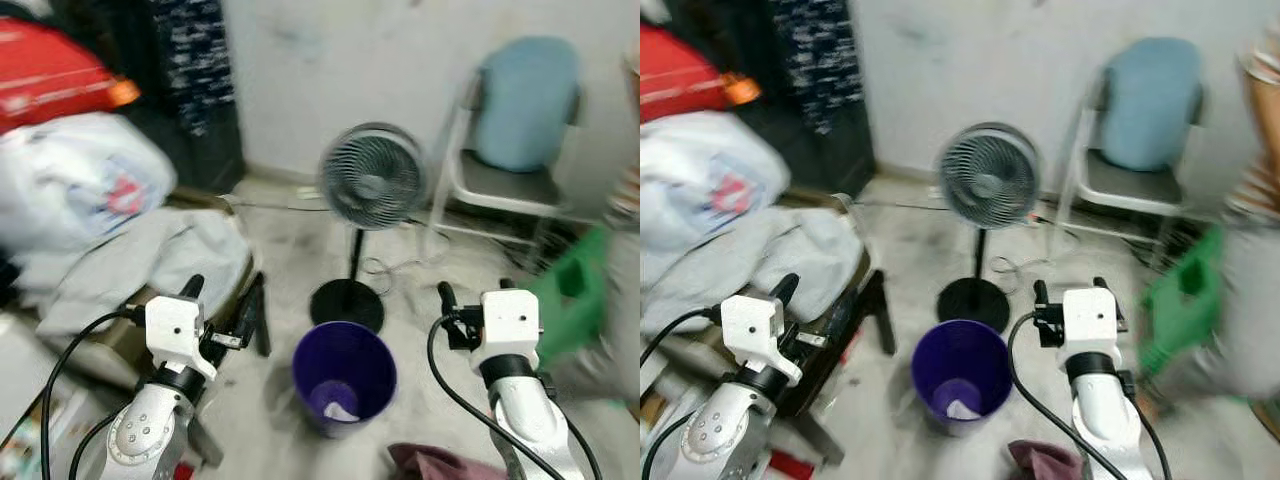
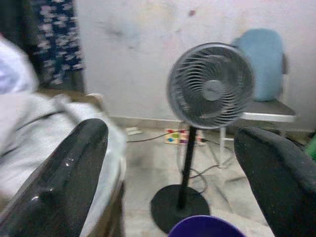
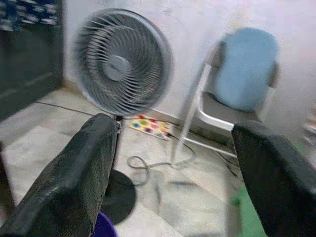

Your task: Clean up the room

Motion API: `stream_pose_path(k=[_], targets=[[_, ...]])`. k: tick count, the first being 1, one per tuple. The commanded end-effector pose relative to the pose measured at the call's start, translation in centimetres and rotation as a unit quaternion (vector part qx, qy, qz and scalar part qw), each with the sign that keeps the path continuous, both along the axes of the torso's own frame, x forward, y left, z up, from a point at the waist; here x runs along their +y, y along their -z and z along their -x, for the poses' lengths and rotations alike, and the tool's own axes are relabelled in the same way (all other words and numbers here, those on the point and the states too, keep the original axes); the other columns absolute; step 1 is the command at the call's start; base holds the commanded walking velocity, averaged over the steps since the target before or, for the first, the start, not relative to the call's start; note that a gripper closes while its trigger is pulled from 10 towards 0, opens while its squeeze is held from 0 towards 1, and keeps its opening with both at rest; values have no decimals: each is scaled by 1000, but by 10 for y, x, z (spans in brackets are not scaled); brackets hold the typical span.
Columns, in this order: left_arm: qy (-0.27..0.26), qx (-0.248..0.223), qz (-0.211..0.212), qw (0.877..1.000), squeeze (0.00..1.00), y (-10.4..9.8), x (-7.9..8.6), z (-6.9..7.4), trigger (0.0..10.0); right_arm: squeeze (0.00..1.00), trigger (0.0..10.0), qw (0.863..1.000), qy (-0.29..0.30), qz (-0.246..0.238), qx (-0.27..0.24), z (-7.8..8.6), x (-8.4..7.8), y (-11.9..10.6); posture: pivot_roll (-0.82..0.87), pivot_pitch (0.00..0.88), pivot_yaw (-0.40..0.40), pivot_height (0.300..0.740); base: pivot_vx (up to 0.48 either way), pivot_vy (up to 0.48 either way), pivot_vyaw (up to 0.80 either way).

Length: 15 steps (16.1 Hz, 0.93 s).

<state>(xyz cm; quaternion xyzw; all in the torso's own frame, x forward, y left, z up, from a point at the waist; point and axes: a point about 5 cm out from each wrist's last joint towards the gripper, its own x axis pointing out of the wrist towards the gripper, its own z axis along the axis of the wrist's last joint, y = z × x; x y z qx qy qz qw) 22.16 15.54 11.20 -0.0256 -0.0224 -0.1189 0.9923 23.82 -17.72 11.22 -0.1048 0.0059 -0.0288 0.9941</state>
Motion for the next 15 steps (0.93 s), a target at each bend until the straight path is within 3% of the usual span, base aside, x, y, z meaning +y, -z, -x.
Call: stream_pose_path(k=[1,15], targets=[[-1,0,-7,1000,0,-1,1,0,10000,0,10000,1000,2,-5,-11,-4,3,-5,-143,0,3,740,0,0,800],[19,0,-8,1000,0,-1,-10,-12,10000,0,10000,1000,1,6,-23,-11,2,-11,-172,0,6,740,0,0,800]])
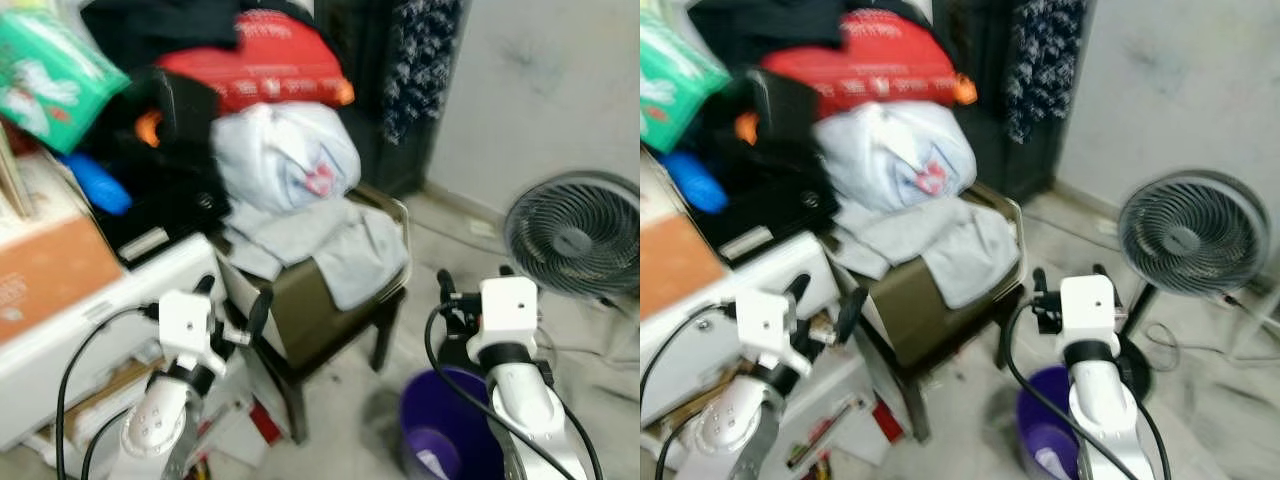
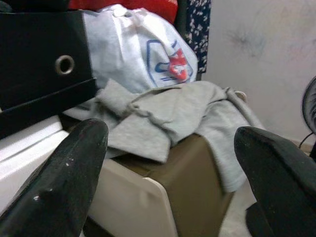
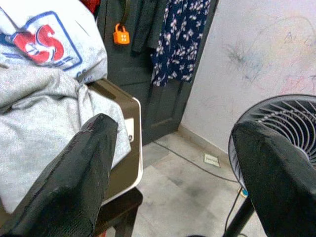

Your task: Clean up the room

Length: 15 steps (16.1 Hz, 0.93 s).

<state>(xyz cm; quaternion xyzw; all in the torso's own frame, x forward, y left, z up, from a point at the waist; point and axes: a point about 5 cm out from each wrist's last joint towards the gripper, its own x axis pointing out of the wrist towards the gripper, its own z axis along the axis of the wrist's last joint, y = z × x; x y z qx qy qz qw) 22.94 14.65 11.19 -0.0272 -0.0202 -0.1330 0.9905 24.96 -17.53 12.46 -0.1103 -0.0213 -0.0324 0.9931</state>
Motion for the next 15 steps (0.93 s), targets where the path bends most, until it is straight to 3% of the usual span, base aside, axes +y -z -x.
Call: stream_pose_path(k=[1,15], targets=[[5,-2,-10,1000,0,-2,-1,-5,10000,0,10000,1000,0,0,3,-1,0,1,-172,0,6,740,0,0,800],[-3,10,-37,999,0,4,-3,-6,10000,0,10000,1000,-1,2,8,-3,-2,4,-170,0,2,740,0,0,800]])
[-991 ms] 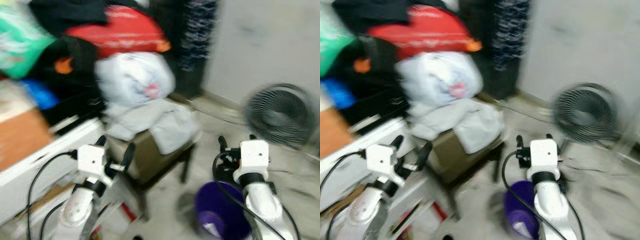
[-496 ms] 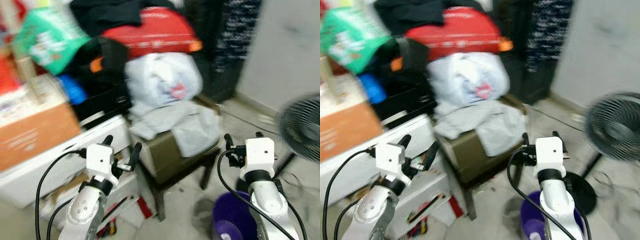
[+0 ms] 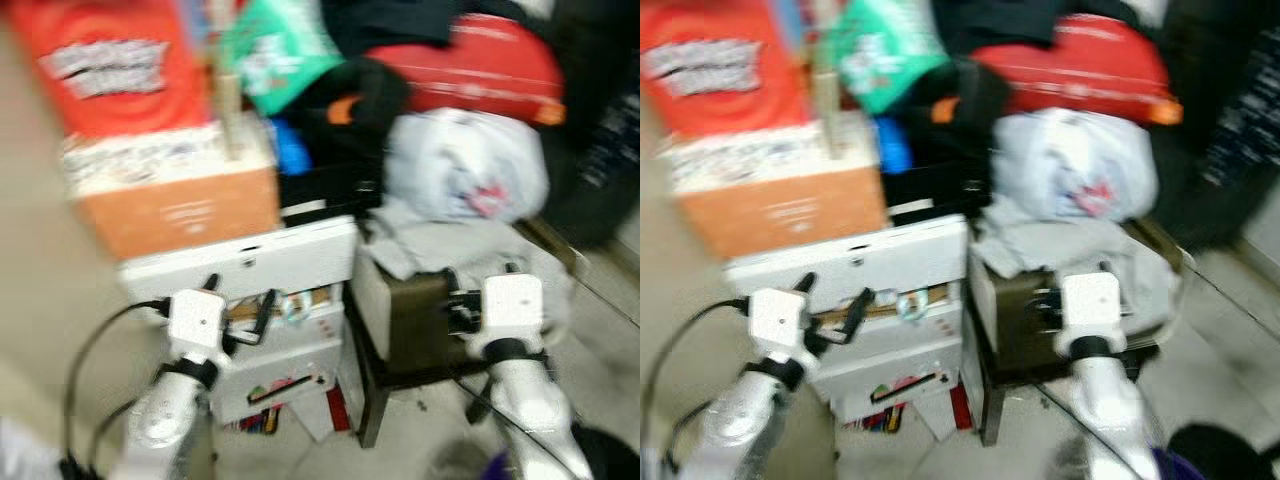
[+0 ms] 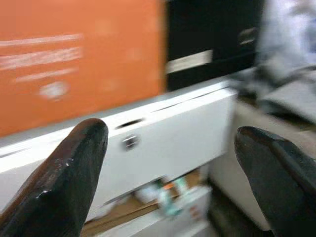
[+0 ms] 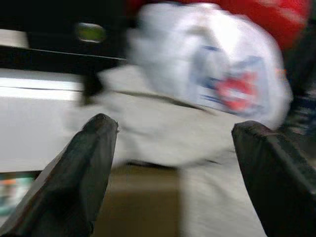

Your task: Clean up the room

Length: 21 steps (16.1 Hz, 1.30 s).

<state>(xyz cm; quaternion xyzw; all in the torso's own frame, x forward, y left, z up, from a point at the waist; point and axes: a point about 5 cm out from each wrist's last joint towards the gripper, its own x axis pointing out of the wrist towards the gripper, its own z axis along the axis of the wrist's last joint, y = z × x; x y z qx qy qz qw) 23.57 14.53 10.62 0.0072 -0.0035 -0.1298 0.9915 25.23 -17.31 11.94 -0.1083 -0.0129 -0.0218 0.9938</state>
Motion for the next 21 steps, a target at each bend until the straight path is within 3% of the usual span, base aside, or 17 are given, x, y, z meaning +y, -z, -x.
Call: stream_pose_path(k=[1,7,19,20,21], targets=[[1,-2,-1,1000,0,-1,-2,0,10000,0,10000,1000,8,4,-1,0,-4,-1,-170,0,2,740,0,0,800],[2,-1,-2,1000,0,-1,-1,0,10000,0,10000,1000,6,3,0,-2,-3,-1,-166,0,3,740,0,0,335],[3,4,-3,1000,0,0,0,-1,10000,0,10000,1000,2,-9,15,-2,0,5,-165,0,4,740,0,-354,0],[3,5,-4,1000,0,1,0,-1,10000,0,10000,999,3,-17,31,-2,0,9,-165,0,4,740,0,0,0],[-1,14,-1,1000,0,3,1,0,10000,0,10000,996,23,-57,66,-1,-2,19,-163,0,3,740,0,0,0]])
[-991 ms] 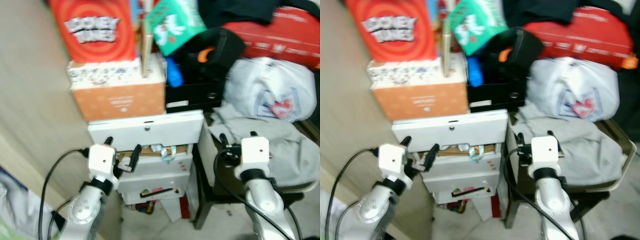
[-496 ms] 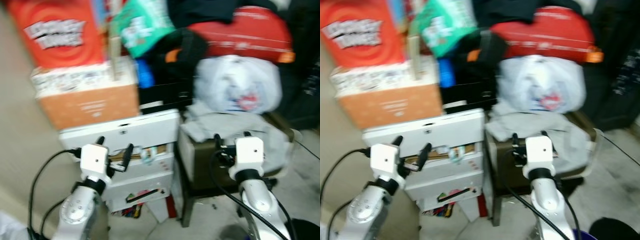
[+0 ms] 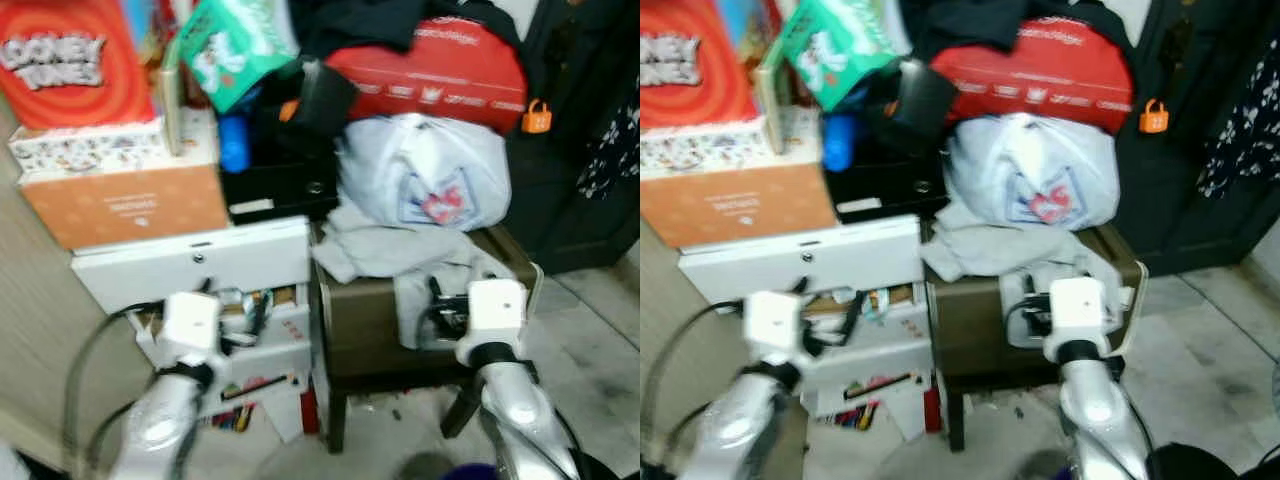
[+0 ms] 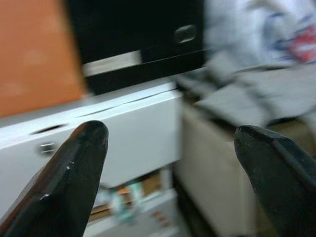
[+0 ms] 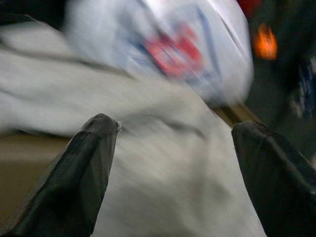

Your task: Clean up the room

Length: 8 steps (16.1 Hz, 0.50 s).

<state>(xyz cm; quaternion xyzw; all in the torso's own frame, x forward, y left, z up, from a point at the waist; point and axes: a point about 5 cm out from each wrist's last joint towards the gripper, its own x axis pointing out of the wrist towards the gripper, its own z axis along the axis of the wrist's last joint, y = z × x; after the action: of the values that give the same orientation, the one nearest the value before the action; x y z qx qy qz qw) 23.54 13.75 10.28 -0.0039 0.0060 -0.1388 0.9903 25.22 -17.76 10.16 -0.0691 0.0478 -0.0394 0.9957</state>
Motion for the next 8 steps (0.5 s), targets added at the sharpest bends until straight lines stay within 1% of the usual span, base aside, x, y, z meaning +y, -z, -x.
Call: stream_pose_path(k=[1,2,4,5,6,7,8], targets=[[-13,4,-9,1000,0,0,10,-1,10000,0,10000,1000,0,-14,9,-2,2,2,-158,0,3,740,0,0,0],[-17,3,-9,1000,0,0,12,-1,10000,0,10000,1000,-1,-13,7,-3,2,1,-155,0,2,740,0,0,0],[-32,-2,-24,999,0,0,19,0,10000,0,10000,1000,-5,-7,3,-4,2,0,-152,0,1,740,0,0,0],[-43,1,-39,998,0,2,26,0,10000,0,10000,1000,-7,-5,3,-4,2,0,-147,0,0,740,0,0,0],[-65,7,-53,996,0,5,37,-1,10000,0,10000,1000,-11,-4,5,-6,2,1,-142,0,-1,740,0,0,0],[-74,18,-69,995,0,9,44,-1,10000,0,10000,1000,-9,-6,12,-7,0,3,-135,0,-2,740,0,0,0],[-80,26,-68,994,0,12,51,-1,10000,0,10000,1000,-7,-3,22,-9,-3,7,-130,0,-1,740,0,0,0]])
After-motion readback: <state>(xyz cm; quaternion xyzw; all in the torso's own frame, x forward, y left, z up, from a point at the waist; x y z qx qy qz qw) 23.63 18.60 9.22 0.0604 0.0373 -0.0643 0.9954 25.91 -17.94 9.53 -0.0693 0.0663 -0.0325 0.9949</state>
